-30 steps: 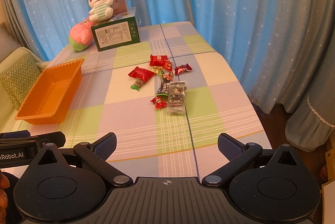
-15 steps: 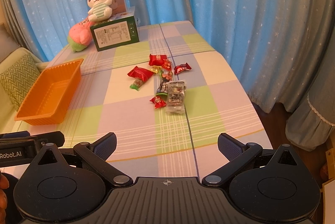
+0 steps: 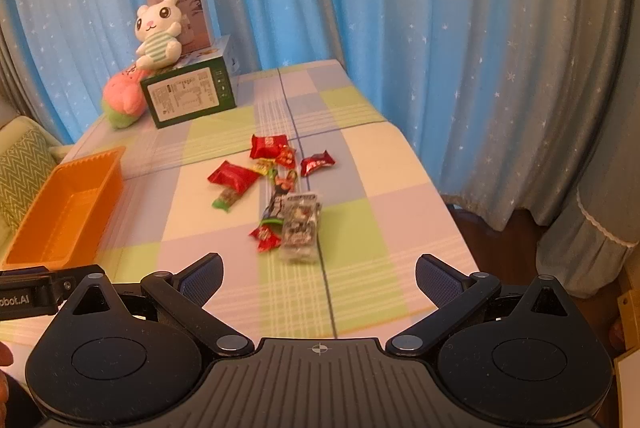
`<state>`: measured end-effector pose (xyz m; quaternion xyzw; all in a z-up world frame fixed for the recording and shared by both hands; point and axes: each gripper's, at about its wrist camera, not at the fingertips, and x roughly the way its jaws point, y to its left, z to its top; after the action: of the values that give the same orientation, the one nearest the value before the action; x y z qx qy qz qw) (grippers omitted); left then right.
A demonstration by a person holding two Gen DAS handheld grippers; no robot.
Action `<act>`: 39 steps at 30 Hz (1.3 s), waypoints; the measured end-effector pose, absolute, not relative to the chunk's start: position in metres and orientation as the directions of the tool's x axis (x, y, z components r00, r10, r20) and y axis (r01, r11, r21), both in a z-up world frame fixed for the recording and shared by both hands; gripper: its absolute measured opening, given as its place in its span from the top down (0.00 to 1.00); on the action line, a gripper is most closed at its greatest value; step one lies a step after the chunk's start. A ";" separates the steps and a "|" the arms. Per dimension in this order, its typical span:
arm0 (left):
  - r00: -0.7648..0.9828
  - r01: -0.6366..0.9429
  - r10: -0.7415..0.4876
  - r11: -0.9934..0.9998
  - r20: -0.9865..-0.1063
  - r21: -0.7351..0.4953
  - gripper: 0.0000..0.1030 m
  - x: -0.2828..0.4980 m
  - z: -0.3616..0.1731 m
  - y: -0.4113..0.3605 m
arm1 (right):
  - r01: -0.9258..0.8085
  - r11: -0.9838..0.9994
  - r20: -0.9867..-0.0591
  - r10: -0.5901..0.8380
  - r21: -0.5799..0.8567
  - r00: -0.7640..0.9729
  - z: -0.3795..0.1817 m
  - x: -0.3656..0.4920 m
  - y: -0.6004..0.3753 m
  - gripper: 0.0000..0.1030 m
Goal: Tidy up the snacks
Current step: 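Grasp the red candy with the left tool while the right tool grasps the clear pastry pack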
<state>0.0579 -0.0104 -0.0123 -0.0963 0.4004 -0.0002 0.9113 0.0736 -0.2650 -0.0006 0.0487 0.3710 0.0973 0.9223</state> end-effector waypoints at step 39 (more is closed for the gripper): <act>0.618 0.101 -0.290 0.951 -0.731 -0.291 0.17 0.177 -0.111 -0.038 | -0.138 0.981 -0.746 0.192 0.134 0.638 -0.121 0.188 -0.269 0.63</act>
<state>0.1765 -0.0378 -0.1114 -0.1113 0.4233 -0.1095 0.8924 0.1885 -0.2694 -0.1209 0.0324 0.4156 0.0911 0.9044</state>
